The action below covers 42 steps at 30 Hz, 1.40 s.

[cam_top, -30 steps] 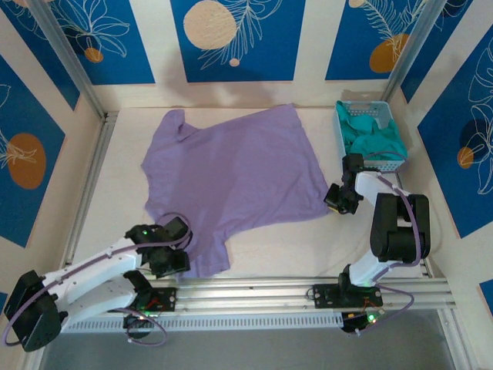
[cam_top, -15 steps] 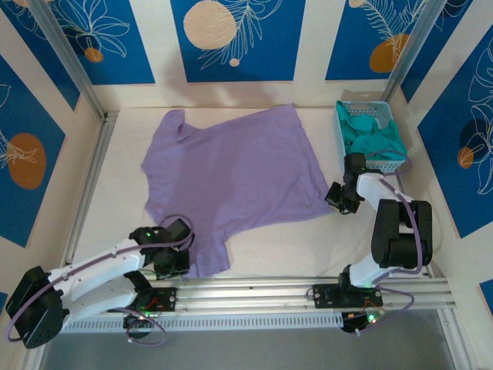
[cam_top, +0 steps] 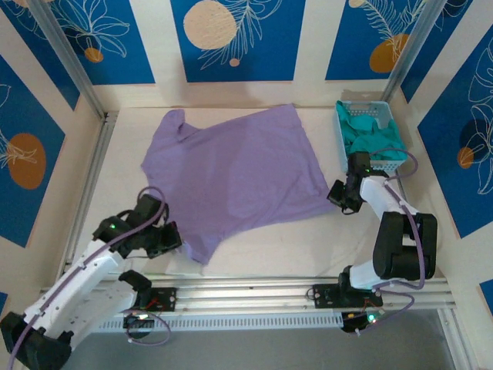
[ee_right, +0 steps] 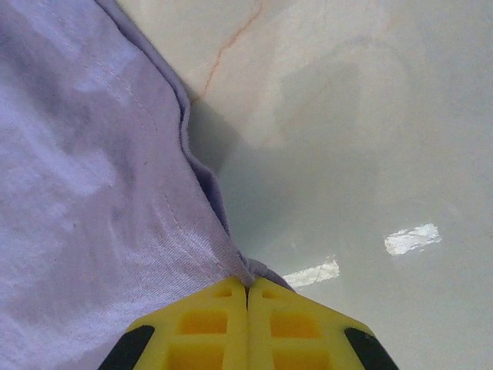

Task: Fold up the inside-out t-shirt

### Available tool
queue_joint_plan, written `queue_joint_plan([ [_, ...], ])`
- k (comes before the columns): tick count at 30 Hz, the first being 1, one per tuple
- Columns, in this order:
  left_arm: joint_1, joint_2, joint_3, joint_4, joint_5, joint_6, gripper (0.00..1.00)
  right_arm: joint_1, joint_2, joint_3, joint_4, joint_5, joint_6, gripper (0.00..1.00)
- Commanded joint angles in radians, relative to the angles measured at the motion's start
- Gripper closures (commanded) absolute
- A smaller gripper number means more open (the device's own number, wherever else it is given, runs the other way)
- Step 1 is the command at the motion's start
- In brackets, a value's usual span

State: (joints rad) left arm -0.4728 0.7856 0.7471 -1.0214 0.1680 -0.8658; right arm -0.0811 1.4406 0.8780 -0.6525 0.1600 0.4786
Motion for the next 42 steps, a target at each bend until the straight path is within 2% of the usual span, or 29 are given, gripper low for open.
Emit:
queue_joint_plan([
  [1, 0.092, 0.014, 0.079, -0.054, 0.09, 0.115, 1.0, 0.0, -0.024, 0.054, -0.035, -0.009, -0.011, 1.0],
  [10, 0.323, 0.157, 0.213, 0.012, 0.136, 0.307, 1.0, 0.052, 0.083, 0.22, -0.045, 0.004, -0.021, 1.0],
  [19, 0.44, 0.274, 0.219, 0.156, 0.151, 0.368, 1.0, 0.112, 0.273, 0.426, -0.066, 0.058, -0.06, 1.0],
  [29, 0.476, 0.457, 0.278, 0.338, 0.133, 0.338, 1.0, 0.145, 0.415, 0.567, -0.065, 0.081, -0.069, 1.0],
  [39, 0.538, 0.708, 0.408, 0.462, 0.078, 0.318, 1.0, 0.149, 0.628, 0.809, -0.097, 0.082, -0.086, 1.0],
  [41, 0.542, 0.783, 0.442, 0.521, 0.084, 0.3, 0.95, 0.149, 0.686, 0.874, -0.107, 0.078, -0.08, 0.95],
  [42, 0.541, 0.835, 0.468, 0.554, 0.09, 0.291, 0.92, 0.149, 0.715, 0.903, -0.103, 0.074, -0.08, 0.89],
])
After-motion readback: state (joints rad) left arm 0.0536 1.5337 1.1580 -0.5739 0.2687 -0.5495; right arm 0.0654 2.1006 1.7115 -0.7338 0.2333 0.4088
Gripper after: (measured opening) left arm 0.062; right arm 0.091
